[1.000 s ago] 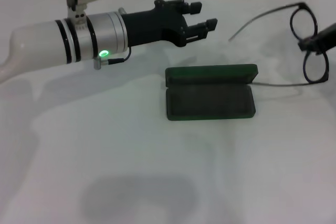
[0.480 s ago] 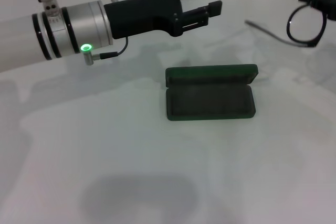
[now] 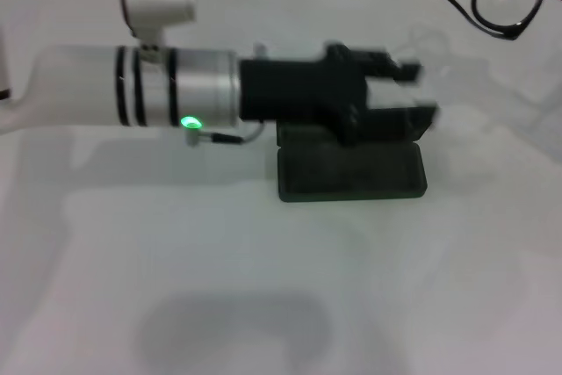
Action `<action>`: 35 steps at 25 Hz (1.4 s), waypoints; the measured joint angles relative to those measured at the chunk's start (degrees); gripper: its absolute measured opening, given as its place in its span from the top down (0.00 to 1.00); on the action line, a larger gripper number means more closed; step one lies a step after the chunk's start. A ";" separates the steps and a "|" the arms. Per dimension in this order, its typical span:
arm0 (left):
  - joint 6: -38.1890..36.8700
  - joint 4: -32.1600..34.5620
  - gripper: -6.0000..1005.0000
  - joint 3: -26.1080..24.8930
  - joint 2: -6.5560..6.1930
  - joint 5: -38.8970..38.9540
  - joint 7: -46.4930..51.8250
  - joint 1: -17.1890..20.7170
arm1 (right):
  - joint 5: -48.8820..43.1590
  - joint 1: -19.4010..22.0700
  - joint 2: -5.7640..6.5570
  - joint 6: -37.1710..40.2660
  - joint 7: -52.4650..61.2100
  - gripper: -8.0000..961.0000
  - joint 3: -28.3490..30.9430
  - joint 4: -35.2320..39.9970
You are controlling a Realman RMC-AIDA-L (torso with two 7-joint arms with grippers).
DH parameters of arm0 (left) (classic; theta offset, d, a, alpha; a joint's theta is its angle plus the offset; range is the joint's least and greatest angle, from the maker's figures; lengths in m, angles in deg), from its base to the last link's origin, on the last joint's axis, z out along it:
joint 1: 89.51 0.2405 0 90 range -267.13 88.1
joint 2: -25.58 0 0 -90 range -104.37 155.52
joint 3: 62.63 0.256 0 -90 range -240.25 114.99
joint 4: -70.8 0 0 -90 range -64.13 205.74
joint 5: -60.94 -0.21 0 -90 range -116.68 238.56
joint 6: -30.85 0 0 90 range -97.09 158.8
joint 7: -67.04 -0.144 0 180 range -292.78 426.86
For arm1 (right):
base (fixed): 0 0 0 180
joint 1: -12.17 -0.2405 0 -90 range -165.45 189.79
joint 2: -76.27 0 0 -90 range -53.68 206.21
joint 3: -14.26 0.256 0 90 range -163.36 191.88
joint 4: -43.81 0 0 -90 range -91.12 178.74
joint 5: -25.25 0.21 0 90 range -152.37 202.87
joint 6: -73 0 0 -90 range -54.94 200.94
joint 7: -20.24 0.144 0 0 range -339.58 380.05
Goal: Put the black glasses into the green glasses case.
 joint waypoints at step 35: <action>-5.05 1.97 0.44 0.00 0.09 3.83 0.15 -4.97 | -6.74 -7.63 1.05 4.72 5.85 0.89 -8.72 -14.45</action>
